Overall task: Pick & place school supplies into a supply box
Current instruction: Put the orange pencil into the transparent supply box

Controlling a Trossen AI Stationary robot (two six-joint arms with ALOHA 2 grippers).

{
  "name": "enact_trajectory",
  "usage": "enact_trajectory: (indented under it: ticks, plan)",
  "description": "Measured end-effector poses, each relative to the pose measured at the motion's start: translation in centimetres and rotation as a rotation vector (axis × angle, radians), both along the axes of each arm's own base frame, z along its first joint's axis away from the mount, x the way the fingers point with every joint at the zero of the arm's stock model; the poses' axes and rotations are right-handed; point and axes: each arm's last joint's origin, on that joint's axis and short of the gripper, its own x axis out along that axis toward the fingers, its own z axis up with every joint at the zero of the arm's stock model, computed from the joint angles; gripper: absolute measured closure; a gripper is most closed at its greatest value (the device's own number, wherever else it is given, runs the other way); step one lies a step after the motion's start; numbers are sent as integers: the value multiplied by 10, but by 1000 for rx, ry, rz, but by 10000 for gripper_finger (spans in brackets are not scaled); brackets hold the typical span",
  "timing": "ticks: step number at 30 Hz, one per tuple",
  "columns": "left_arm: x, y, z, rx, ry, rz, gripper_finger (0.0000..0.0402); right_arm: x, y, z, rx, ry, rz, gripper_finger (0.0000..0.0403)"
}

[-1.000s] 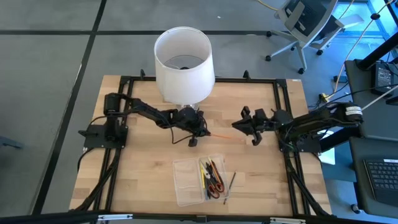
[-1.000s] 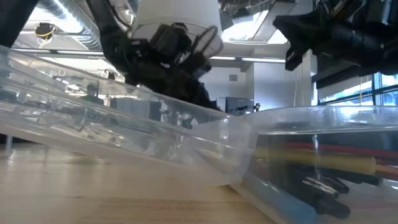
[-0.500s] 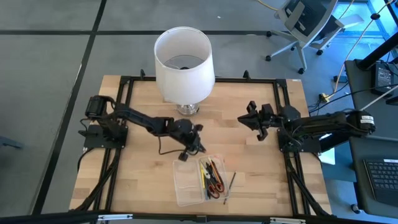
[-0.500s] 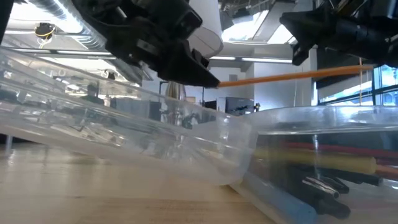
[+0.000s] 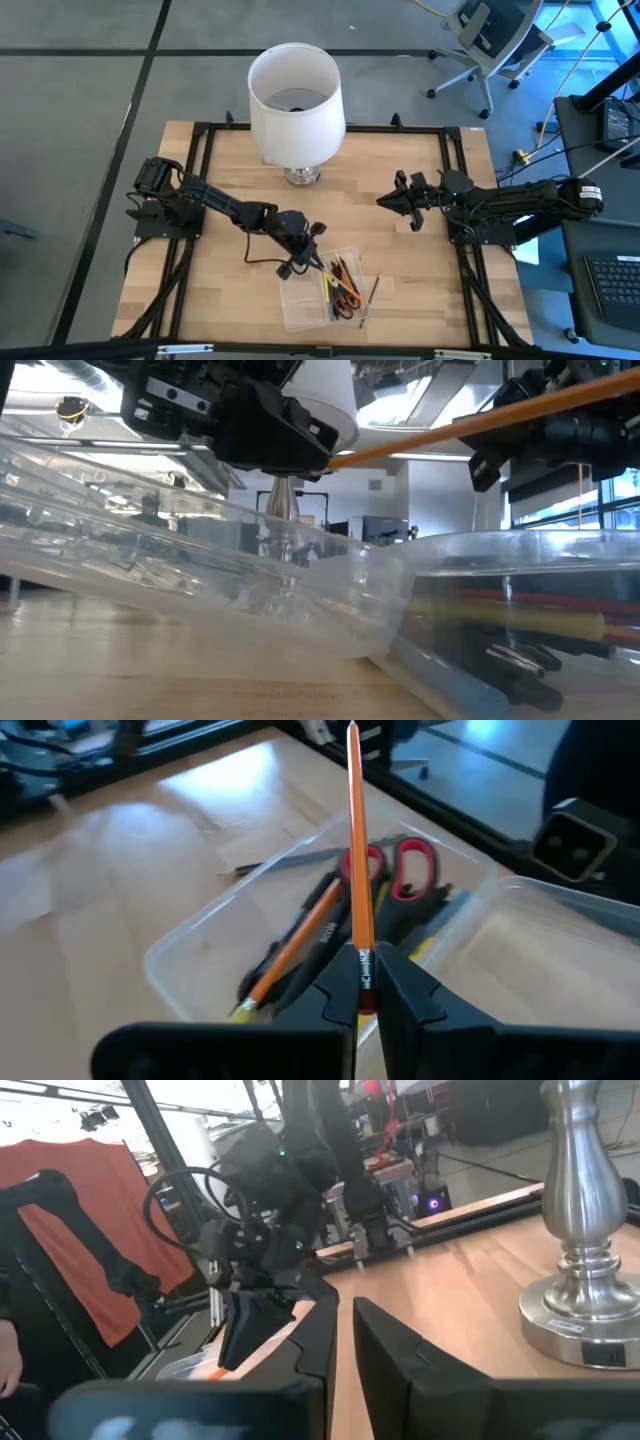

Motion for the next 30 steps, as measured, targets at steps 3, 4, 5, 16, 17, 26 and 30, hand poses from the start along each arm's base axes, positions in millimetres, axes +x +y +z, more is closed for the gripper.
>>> enact_trajectory:
  ticks: [3, 4, 5, 16, 17, 26, 30]
  plan:
    - [2, -1, 4, -10, 29, -56, 394, 0, 0, 0, 6, 2, 0, 361]
    - [4, -1, 6, 5, 40, -75, 394, 0, 0, 0, 11, 2, 0, 361]
    - [5, -1, 8, 28, 51, -99, 394, 0, 0, 0, 21, 4, 0, 361]
    - [29, 14, 11, 163, 69, -166, 394, 0, 2, 0, 130, 21, 18, 361]
    - [30, 15, 7, 168, 74, -170, 394, 0, 3, 0, 129, 21, 24, 361]
    - [33, 15, -8, 192, 101, -188, 394, 1, 10, -1, 131, 31, 58, 361]
    - [33, 16, -9, 200, 107, -174, 394, 1, 11, -1, 130, 31, 63, 361]
